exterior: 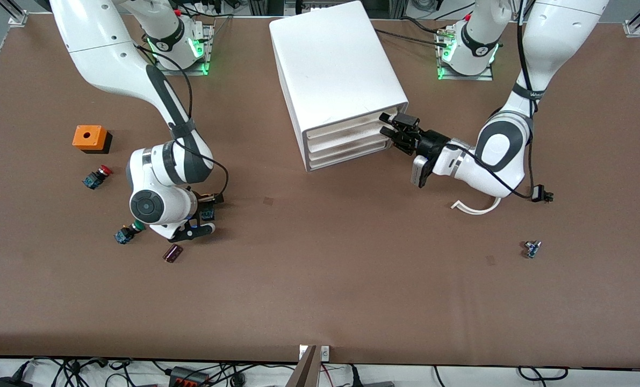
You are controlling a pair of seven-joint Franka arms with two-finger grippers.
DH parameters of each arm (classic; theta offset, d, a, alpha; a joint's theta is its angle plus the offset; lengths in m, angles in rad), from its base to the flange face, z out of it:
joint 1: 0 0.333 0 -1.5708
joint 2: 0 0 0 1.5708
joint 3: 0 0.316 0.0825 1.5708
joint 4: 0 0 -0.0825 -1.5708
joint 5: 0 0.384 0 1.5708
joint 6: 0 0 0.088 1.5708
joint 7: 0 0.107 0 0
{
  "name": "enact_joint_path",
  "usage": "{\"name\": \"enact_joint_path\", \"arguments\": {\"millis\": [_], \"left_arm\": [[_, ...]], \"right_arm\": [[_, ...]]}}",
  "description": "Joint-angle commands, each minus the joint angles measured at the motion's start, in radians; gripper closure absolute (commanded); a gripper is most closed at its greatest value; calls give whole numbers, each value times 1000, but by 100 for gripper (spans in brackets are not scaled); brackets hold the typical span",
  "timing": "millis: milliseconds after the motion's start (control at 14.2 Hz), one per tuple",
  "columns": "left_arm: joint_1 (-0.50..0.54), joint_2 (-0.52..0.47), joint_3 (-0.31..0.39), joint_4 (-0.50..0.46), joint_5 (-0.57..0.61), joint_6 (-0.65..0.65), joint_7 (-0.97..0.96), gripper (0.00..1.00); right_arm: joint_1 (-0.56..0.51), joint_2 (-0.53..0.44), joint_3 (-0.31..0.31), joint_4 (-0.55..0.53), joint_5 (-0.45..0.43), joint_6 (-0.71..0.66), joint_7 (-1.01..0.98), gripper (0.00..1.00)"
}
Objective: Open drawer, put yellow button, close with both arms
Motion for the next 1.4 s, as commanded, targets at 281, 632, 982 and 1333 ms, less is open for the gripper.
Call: {"name": "enact_joint_path", "arguments": {"millis": [281, 632, 982, 1333], "left_arm": [[-27, 8, -2, -43, -55, 10, 60, 48], [-28, 34, -2, -41, -68, 10, 104, 80], [-24, 43, -2, -27, -69, 9, 104, 93], [-12, 94, 2, 88, -69, 7, 39, 94]], "right_arm": [[0, 10, -3, 23, 17, 0, 22, 16], [2, 27, -3, 61, 42, 0, 25, 24], [2, 39, -5, 61, 39, 9, 23, 26], [-3, 36, -5, 127, 45, -21, 11, 100]]}}
